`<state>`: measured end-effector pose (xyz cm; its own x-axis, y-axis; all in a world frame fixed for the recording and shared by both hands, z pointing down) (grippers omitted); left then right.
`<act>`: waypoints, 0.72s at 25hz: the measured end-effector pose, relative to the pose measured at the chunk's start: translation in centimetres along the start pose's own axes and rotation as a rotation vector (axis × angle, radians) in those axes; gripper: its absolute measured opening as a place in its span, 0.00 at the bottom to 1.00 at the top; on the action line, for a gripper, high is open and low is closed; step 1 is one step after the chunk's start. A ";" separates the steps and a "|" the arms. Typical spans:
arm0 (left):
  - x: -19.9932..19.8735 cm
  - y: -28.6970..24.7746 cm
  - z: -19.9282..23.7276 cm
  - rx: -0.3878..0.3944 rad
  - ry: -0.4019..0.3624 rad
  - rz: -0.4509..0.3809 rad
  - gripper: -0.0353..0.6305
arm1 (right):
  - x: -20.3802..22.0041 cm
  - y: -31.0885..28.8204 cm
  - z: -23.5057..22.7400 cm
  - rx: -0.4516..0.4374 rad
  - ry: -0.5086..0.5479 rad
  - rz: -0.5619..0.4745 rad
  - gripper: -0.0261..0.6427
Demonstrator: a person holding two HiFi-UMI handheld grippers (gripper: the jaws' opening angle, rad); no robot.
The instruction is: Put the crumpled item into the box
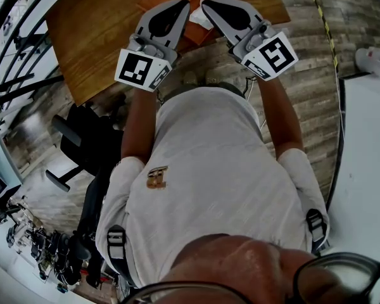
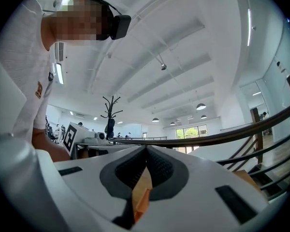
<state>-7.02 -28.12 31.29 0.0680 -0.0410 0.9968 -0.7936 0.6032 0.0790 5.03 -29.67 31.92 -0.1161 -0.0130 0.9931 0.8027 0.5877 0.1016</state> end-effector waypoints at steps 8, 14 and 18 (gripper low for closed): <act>0.1 0.2 -0.4 0.002 -0.002 -0.002 0.08 | 0.2 0.4 0.3 0.001 0.029 0.022 0.09; 0.2 0.3 -0.6 0.013 0.001 -0.003 0.08 | 0.2 0.7 0.4 0.005 0.037 0.025 0.09; 0.3 0.2 -0.6 0.016 0.002 -0.001 0.08 | 0.2 1.0 -0.1 0.015 0.040 0.029 0.09</act>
<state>-6.79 -27.55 31.58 0.0702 -0.0401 0.9967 -0.8029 0.5907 0.0803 5.93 -29.17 32.21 -0.0692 -0.0281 0.9972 0.7962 0.6007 0.0722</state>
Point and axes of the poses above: the fingertips, and each gripper's own axes: y backward along the fingers, z to its left, x out of its underside, the point moved 6 cm from there along y, backward along the fingers, and after that the axes turned 10 degrees about x, right-handed, at the moved point
